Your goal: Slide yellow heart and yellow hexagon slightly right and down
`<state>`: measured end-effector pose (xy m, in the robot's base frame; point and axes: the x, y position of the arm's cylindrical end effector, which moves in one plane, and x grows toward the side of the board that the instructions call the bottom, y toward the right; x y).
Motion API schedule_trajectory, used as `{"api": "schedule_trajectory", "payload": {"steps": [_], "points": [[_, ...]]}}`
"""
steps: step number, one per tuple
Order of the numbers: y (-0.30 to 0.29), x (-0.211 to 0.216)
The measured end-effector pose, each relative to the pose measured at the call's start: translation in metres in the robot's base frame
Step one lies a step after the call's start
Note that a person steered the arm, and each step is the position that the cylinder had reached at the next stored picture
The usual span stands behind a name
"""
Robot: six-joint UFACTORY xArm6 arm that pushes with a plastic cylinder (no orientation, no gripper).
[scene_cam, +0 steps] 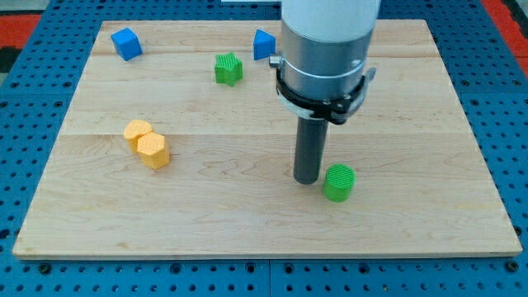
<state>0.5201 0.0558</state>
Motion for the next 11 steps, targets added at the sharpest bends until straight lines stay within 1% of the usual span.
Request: {"api": "schedule_trajectory", "payload": {"steps": [1, 2, 3, 4, 6, 7, 8, 9, 10, 11], "points": [[0.042, 0.008], [0.071, 0.008], [0.044, -0.001], [-0.054, -0.003], [-0.224, -0.005], [-0.275, -0.038], [-0.271, -0.076], [-0.271, -0.083], [-0.243, -0.083], [-0.241, -0.072]]}}
